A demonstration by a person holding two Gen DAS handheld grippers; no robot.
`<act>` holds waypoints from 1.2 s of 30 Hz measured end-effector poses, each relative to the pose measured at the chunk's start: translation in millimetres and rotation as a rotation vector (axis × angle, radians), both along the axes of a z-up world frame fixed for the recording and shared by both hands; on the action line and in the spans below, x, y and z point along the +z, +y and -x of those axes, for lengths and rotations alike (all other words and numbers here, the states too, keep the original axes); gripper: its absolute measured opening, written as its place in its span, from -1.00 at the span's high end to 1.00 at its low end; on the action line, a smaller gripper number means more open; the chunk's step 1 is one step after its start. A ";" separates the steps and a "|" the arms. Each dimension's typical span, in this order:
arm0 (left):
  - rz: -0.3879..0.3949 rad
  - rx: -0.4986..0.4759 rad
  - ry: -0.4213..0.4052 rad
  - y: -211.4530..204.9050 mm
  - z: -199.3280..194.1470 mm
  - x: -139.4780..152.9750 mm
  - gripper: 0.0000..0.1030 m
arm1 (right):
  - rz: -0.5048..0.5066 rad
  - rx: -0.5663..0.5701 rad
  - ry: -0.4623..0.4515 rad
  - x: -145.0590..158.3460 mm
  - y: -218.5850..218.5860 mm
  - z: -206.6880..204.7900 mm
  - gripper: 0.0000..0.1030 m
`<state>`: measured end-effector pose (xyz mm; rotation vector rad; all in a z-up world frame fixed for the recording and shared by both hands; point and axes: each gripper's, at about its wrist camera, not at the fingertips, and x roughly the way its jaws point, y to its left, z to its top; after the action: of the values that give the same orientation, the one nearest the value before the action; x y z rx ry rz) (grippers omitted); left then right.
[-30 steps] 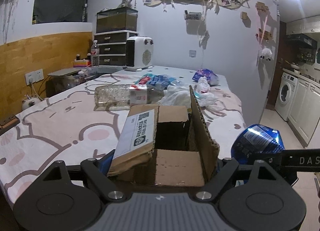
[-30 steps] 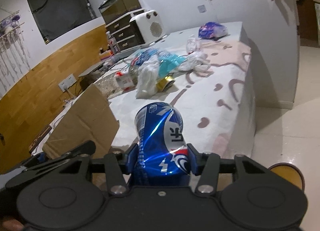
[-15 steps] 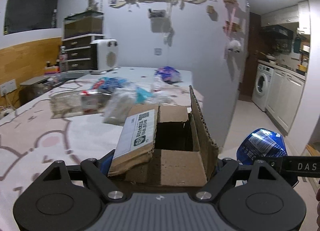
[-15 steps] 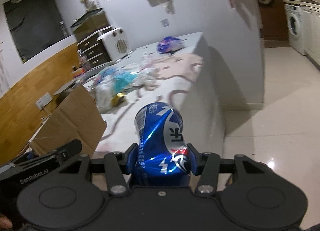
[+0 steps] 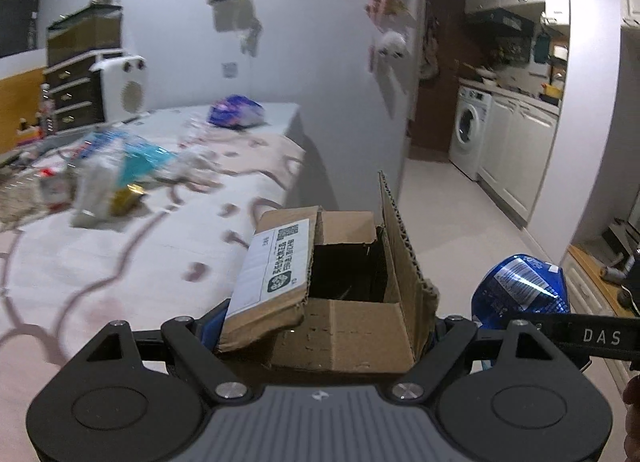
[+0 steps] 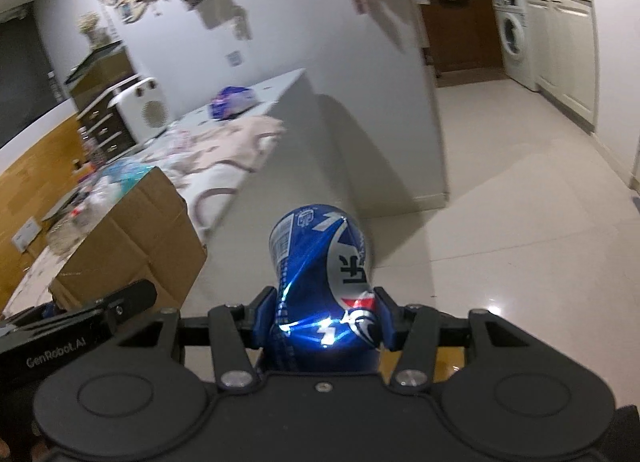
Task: Collect trash
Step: 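Carry the box and can over the yellow bin with both tools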
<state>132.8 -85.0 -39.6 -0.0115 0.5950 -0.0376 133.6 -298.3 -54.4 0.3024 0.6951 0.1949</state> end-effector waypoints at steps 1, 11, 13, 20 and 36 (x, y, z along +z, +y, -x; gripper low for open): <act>0.002 -0.008 0.009 -5.4 -4.0 -4.0 -0.67 | 0.002 -0.015 0.007 -4.4 -7.3 -1.7 -0.01; 0.013 -0.095 0.128 -59.2 -61.7 -59.7 -0.67 | 0.001 -0.148 0.093 -60.2 -65.2 -27.2 -0.01; 0.009 -0.110 0.158 -69.0 -77.5 -74.6 -0.67 | 0.001 -0.174 0.113 -73.2 -72.2 -34.3 -0.01; -0.009 -0.134 0.297 -86.5 -137.3 -142.4 -0.67 | 0.005 -0.247 0.182 -121.7 -87.2 -68.6 -0.01; -0.008 -0.094 0.629 -78.4 -231.9 -293.7 -0.68 | -0.010 -0.269 0.434 -258.3 -52.2 -169.8 -0.01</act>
<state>364.6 -163.5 -333.3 0.0129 1.2248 -0.1255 303.4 -350.5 -312.7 0.4500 1.0720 -0.1290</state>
